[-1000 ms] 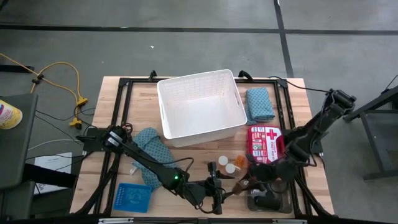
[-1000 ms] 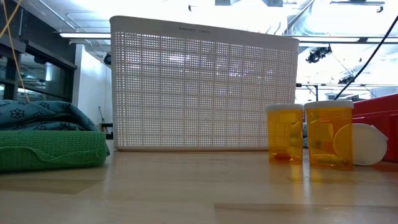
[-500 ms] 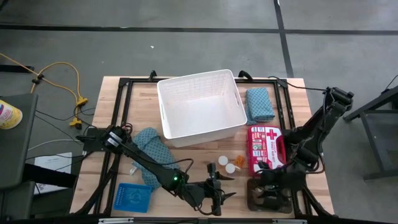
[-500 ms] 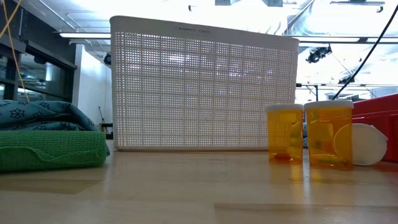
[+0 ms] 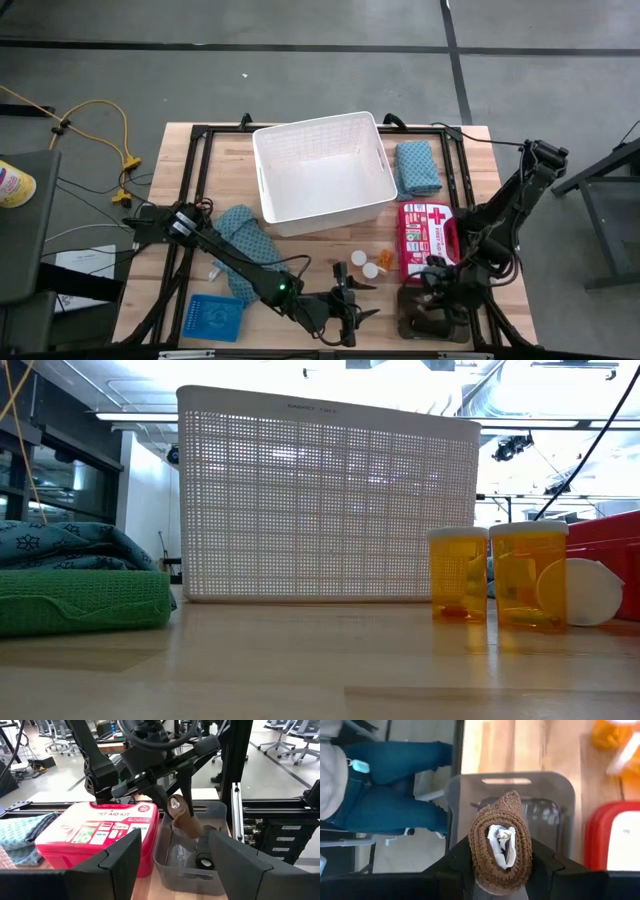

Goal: Pick & place medical supplies in basket/bin
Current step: Put the brown bandage into the black bin

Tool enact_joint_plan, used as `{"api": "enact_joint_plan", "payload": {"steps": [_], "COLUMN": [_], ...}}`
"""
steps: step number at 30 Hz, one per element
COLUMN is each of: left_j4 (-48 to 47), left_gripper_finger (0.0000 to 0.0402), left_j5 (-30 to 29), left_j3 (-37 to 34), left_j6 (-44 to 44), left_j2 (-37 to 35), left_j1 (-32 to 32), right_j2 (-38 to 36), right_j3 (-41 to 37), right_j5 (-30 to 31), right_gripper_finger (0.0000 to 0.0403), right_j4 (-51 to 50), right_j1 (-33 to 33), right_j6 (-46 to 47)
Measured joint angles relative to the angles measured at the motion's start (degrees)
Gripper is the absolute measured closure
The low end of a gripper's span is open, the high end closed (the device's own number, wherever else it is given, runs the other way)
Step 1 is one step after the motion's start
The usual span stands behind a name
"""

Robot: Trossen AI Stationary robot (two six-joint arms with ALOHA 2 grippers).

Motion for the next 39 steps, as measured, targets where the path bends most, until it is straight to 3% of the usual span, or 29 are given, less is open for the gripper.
{"api": "enact_joint_plan", "payload": {"steps": [11,20,39], "left_j4": [-0.33,-0.39,-0.50], "left_gripper_finger": [0.0176,0.0176,0.0176], "left_j5": [-0.05,-0.06,-0.07], "left_j3": [0.00,0.00,0.00], "left_j6": [0.02,0.02,0.02], "left_j2": [0.02,0.02,0.04], "left_j1": [0.02,0.02,0.04], "right_j2": [0.64,3.58,6.16], "right_j3": [0.00,0.00,0.00], "right_j5": [-7.02,-9.95,-8.82], "right_gripper_finger": [0.0289,0.0289,0.0288], "right_j4": [-7.12,-7.19,-5.20], "right_j1": [0.00,0.00,0.00], "right_j6": [7.63,8.02,7.91]}}
